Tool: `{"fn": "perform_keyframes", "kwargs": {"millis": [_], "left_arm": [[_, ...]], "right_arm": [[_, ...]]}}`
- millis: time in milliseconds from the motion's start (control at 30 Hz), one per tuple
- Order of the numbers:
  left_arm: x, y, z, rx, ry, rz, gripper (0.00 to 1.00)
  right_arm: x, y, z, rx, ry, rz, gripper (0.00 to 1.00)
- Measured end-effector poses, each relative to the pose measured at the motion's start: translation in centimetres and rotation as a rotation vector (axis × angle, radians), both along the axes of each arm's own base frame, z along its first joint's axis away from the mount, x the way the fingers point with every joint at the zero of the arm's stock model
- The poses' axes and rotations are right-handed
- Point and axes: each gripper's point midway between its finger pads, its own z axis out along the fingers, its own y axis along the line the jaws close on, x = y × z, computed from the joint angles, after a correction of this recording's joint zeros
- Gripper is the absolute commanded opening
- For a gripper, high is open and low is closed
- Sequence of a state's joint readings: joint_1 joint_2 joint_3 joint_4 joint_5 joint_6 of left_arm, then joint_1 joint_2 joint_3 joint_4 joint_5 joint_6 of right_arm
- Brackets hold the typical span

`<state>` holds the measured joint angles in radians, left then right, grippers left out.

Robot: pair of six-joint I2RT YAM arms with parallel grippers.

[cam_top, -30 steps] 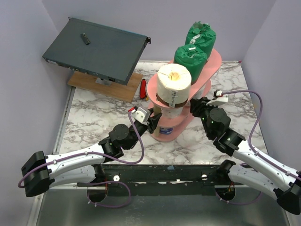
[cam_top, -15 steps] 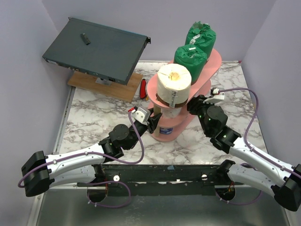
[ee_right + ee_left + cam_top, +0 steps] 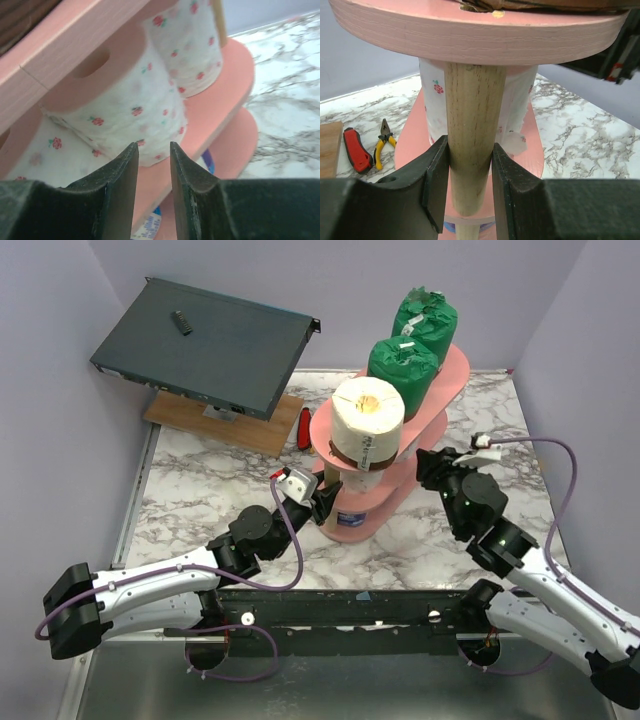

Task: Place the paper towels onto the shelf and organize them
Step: Adjust the paper towel at the center of the board.

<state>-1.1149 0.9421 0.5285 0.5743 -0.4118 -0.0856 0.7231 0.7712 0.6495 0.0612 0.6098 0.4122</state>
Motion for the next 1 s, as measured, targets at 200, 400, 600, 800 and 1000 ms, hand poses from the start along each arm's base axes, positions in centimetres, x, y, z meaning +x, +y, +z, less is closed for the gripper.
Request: {"fn": "perform_keyframes", "kwargs": {"millis": [200,400,600,800,1000], "left_arm": [[0.0,0.1,0.0,0.002,0.000,0.003,0.00],[0.0,0.1,0.0,0.002,0.000,0.003,0.00],[0.0,0.1,0.0,0.001,0.000,0.003,0.00],[0.0,0.1,0.0,-0.003,0.004,0.002,0.00],[-0.1,0.0,0.0,-0.006,0.006,0.000,0.00]], "right_arm": [[-1.3,-3.3,1.2,-0.014,-0.008,-0.100,0.35],[-0.4,-3.0,-1.0,-0.078,0.055,-0.120,0.35],[1.5,-2.1,-3.2,-0.127,0.105,-0.120,0.34],[3.3,-1.8,-4.2,-0.120,0.119,-0.110,0.34],[3.9,-0.7,-3.9,-0.095,0.101,-0.066,0.34]]}}
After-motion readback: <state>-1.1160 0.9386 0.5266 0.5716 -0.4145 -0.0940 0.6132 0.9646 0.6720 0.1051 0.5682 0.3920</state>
